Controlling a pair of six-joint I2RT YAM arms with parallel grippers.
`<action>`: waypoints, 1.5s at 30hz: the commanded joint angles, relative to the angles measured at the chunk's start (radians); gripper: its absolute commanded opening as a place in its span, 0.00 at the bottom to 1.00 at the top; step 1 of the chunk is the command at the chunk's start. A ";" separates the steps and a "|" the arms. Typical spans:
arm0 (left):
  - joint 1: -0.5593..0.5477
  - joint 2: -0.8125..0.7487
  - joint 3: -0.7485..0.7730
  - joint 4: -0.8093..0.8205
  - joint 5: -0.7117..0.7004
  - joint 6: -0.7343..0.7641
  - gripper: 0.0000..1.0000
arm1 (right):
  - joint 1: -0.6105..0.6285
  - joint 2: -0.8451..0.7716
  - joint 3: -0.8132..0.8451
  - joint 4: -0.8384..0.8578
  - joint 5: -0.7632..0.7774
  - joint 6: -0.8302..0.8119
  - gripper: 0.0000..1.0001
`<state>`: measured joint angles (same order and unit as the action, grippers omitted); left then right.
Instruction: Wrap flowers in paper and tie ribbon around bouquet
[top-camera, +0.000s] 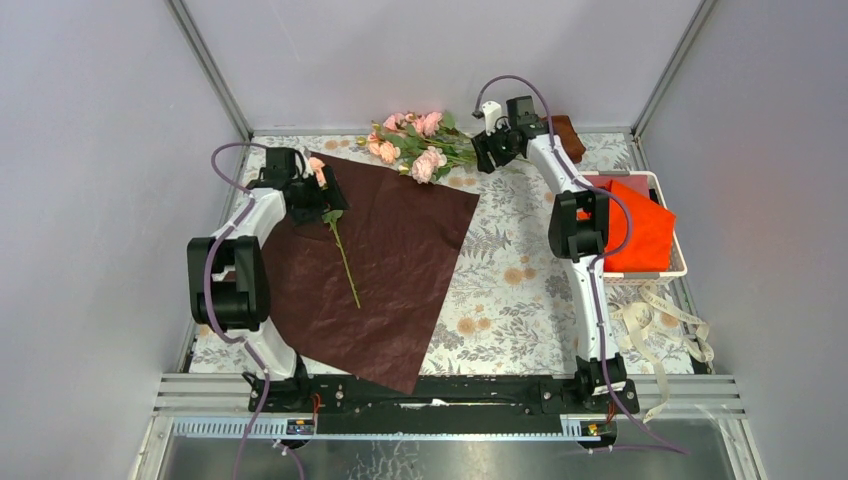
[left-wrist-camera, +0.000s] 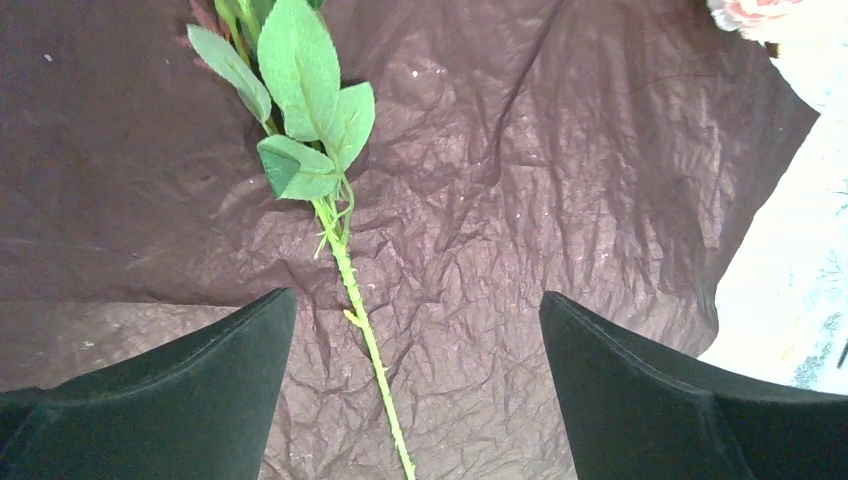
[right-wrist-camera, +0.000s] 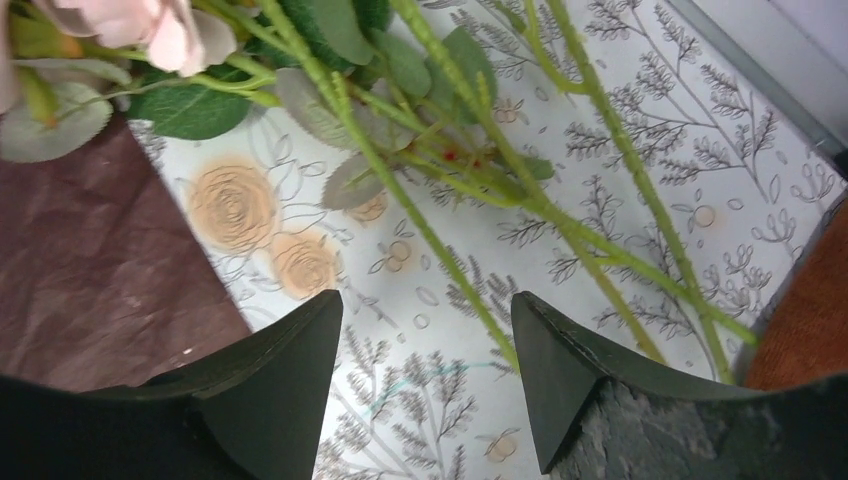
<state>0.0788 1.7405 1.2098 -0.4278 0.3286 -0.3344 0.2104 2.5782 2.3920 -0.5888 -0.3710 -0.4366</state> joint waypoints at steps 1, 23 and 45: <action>0.000 -0.051 0.024 -0.037 -0.014 0.095 0.99 | -0.005 0.050 0.081 0.047 0.041 -0.058 0.70; 0.001 -0.218 -0.022 0.011 0.043 0.236 0.99 | -0.012 -0.121 -0.161 0.025 -0.029 -0.041 0.00; -0.059 -0.400 0.145 0.199 0.531 -0.034 0.99 | 0.479 -0.898 -1.200 1.331 0.184 1.005 0.00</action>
<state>0.0334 1.3251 1.3449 -0.4217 0.7269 -0.1684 0.5621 1.6524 1.2549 0.4980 -0.3153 0.3862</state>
